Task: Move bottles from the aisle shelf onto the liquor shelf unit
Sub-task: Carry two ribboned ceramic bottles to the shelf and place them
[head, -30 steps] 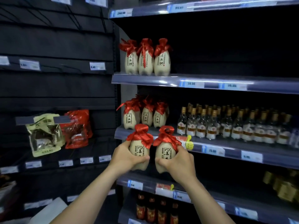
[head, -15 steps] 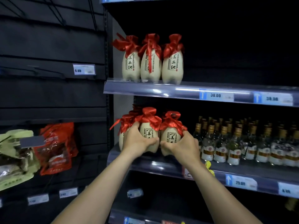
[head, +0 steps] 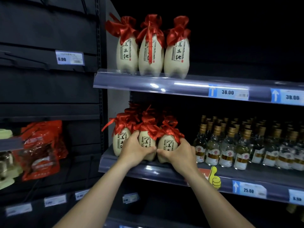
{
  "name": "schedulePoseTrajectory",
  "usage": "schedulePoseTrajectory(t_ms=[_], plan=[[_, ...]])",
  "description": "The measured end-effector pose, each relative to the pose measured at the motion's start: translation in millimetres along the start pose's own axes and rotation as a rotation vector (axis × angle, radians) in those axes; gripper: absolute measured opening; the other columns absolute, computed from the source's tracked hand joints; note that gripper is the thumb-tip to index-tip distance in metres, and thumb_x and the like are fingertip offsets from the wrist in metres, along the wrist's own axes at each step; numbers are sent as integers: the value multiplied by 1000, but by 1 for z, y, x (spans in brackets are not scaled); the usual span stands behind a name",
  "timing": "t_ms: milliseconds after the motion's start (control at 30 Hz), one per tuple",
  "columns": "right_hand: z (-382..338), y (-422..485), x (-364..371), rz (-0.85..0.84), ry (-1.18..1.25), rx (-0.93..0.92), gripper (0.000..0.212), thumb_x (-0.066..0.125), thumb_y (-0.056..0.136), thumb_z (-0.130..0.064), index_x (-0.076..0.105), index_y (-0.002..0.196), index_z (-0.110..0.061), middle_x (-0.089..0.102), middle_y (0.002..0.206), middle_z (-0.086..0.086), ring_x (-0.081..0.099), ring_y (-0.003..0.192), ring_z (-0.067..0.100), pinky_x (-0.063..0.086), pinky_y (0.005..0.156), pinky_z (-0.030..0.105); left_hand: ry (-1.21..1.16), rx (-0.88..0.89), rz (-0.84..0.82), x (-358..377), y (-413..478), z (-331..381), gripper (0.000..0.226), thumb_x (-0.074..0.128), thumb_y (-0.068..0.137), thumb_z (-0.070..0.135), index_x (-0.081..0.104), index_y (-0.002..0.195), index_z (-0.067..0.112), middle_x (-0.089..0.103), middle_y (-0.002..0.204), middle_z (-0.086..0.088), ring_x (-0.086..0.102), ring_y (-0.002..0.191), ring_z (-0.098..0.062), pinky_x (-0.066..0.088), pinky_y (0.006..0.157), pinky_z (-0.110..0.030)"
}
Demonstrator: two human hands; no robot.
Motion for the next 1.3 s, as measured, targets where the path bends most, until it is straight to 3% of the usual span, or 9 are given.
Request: schedulePoseTrajectory(t_ms=[100, 200, 267, 367, 467, 533, 833, 1167, 1300], plan=[[0, 0, 3, -15, 6, -15, 80, 92, 53, -66, 63, 112, -21, 69, 93, -13, 61, 77, -4, 44, 56, 7, 30, 51, 3, 1, -3, 5, 51, 88, 62, 48, 58, 102, 34, 70, 93, 14, 66, 86, -2, 54, 75, -26], [0, -1, 3, -65, 42, -33, 74, 95, 55, -59, 60, 110, -26, 68, 92, -15, 64, 74, -6, 47, 55, 7, 107, 141, 103, -5, -16, 12, 67, 86, 68, 48, 56, 123, 26, 66, 116, 9, 61, 111, -13, 51, 90, -26], [5, 0, 2, -111, 74, -45, 70, 97, 54, -55, 58, 108, -32, 69, 90, -18, 66, 74, -13, 46, 55, 2, 52, 180, 213, -20, -30, 7, 83, 84, 70, 53, 49, 140, 28, 57, 133, 14, 55, 121, -7, 48, 102, -27], [11, 1, 0, -154, 81, -50, 68, 98, 55, -50, 60, 109, -33, 71, 93, -17, 63, 81, -20, 47, 57, 1, 10, 195, 446, -59, -44, -17, 82, 81, 63, 64, 50, 133, 36, 49, 126, 20, 53, 111, 3, 49, 94, -22], [14, 2, 2, -158, 74, -45, 60, 97, 58, -48, 65, 106, -30, 74, 89, -16, 67, 77, -11, 50, 58, 6, -44, -48, 279, -58, -30, -50, 125, 89, 49, 68, 27, 152, 33, 36, 150, 2, 41, 135, -14, 38, 107, -32], [13, 2, 3, -139, 67, -52, 57, 96, 59, -50, 66, 103, -31, 73, 86, -17, 66, 77, -14, 48, 57, 4, -36, -60, 160, -46, -22, -51, 139, 90, 43, 70, 17, 155, 34, 36, 154, 0, 40, 138, -17, 38, 109, -37], [4, 0, 13, -87, 83, -47, 56, 96, 56, -52, 67, 100, -32, 71, 82, -21, 59, 78, -25, 40, 59, -5, 55, -69, 189, -37, -18, -52, 141, 86, 47, 73, 7, 157, 35, 35, 154, -4, 47, 135, -28, 48, 103, -53], [3, -6, 9, -142, 45, -21, 78, 93, 56, -61, 64, 122, -31, 72, 96, -21, 64, 86, -17, 46, 65, 0, -11, -3, 168, -43, -17, -58, 138, 85, 51, 72, 9, 159, 31, 31, 158, -4, 36, 142, -21, 34, 111, -35], [4, -21, -10, -78, 37, -30, 91, 92, 70, -47, 51, 147, -21, 65, 116, -15, 64, 109, 4, 53, 94, 26, 21, 36, 239, -59, -37, -55, 122, 87, 62, 61, 21, 157, 24, 30, 157, -4, 34, 139, -11, 28, 107, -22]])
Point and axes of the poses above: each hand's wrist, its own y-axis towards the middle knuckle, its own x-axis out of the palm, z = x × y, the point moved 8 cm from there along y, towards the middle knuckle
